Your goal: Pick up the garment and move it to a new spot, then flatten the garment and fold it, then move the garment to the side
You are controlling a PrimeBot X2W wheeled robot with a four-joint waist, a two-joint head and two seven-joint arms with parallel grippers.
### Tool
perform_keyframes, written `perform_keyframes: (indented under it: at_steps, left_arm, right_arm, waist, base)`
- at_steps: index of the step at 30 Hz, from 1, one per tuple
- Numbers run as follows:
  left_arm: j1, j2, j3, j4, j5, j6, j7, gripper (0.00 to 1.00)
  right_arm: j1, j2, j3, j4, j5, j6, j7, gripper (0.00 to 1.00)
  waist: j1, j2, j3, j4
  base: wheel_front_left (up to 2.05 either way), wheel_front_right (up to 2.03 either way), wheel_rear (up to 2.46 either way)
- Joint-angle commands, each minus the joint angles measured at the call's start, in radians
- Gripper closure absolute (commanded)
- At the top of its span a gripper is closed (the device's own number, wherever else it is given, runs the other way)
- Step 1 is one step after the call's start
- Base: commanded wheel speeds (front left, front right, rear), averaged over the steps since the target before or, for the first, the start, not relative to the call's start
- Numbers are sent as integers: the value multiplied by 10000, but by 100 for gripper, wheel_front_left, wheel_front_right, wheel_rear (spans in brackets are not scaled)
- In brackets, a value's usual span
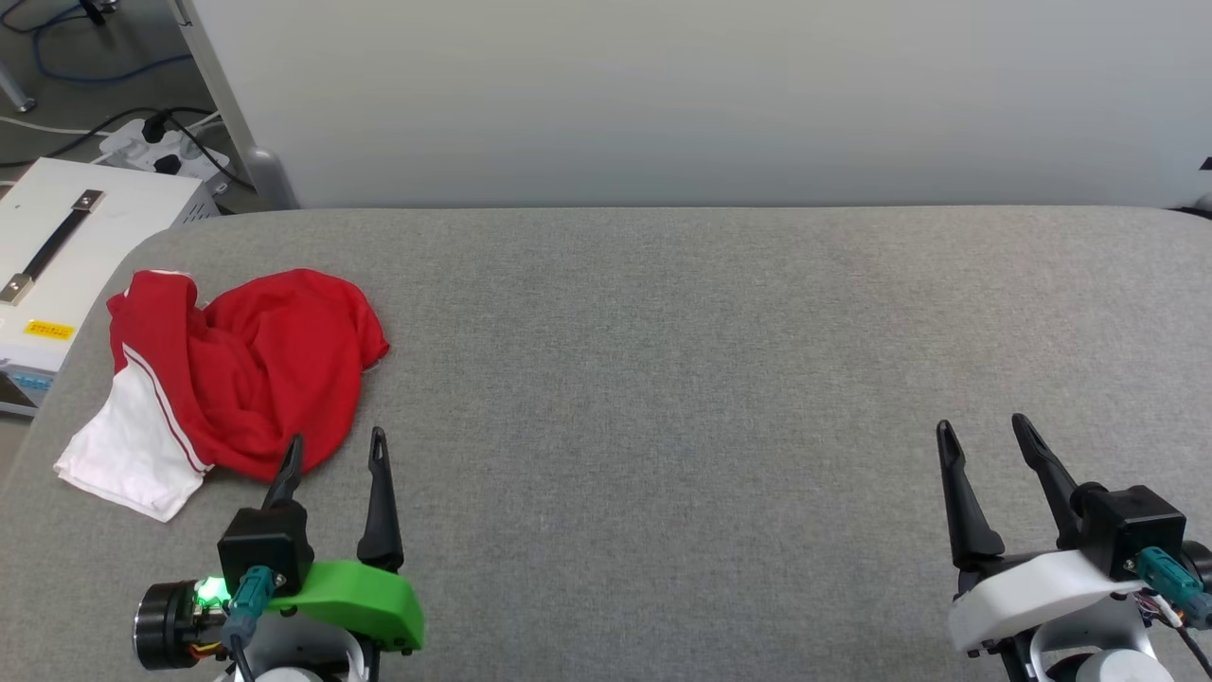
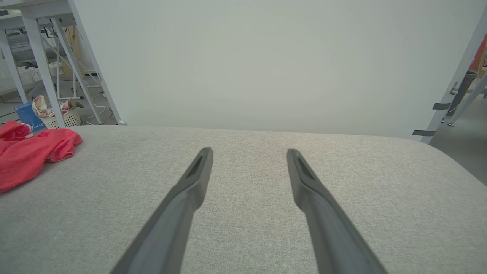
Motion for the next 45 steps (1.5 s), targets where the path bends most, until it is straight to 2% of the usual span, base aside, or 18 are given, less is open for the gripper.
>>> perform_keyframes:
  at_steps: [1,8,16,45]
  left_arm:
    - [19,-20,-12,33,-69,57,-96,0]
    - [4,-23,-7,74,-140,110,-239,0]
    - [-41,-26,22,114,-263,198,-404,0]
    - [-65,-37,513,278,-1277,427,-1005,0]
  right_arm:
    - [83,-1,6,29,83,-4,-135,0]
    - [113,-1,28,-40,102,-5,-275,0]
    - [155,-1,188,-144,35,-6,-438,0]
    - [-57,-13,688,-472,-460,-8,-1030,0]
  waist:
    - [0,0,6,12]
    - [0,0,26,141]
    - [0,0,101,687]
    - [0,0,691,4007]
  base:
    - [0,0,0]
    - [0,0,0]
    - [0,0,0]
    - [0,0,0]
